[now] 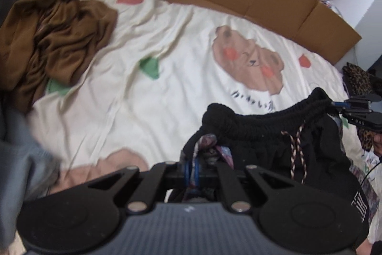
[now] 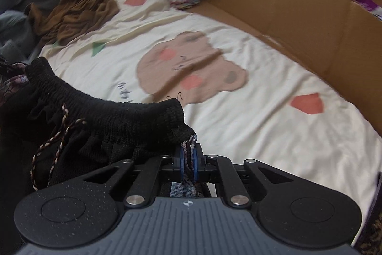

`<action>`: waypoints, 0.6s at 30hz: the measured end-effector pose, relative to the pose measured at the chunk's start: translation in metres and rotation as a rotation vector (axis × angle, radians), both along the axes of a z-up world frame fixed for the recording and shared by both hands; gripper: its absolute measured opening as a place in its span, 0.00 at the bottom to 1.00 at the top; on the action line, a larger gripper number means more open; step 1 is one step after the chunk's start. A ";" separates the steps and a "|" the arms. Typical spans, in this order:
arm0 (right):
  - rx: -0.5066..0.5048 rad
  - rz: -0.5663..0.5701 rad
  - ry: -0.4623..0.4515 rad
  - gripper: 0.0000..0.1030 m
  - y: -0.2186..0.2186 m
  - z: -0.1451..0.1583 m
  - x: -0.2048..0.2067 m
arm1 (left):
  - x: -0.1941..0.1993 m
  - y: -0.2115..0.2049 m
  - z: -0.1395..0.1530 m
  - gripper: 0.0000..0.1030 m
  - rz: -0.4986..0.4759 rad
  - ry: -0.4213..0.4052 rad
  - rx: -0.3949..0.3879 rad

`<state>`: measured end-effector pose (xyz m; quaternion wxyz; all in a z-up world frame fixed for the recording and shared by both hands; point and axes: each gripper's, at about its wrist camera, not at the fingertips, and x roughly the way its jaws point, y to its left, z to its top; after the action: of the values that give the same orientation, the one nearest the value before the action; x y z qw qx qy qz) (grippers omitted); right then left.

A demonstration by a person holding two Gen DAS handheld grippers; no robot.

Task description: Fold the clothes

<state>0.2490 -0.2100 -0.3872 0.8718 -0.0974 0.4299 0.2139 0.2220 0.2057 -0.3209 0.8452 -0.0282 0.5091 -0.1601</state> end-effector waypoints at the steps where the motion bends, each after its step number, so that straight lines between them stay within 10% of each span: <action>1: -0.003 -0.022 -0.004 0.05 -0.006 0.002 0.000 | 0.005 -0.005 -0.001 0.04 -0.012 -0.011 -0.005; 18: -0.045 -0.188 0.073 0.05 -0.038 -0.035 0.013 | 0.077 -0.052 -0.068 0.05 -0.085 0.006 0.015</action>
<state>0.2616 -0.2483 -0.4224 0.8693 -0.0684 0.4734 0.1251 0.2995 0.1535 -0.3894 0.8364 -0.0009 0.5134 -0.1919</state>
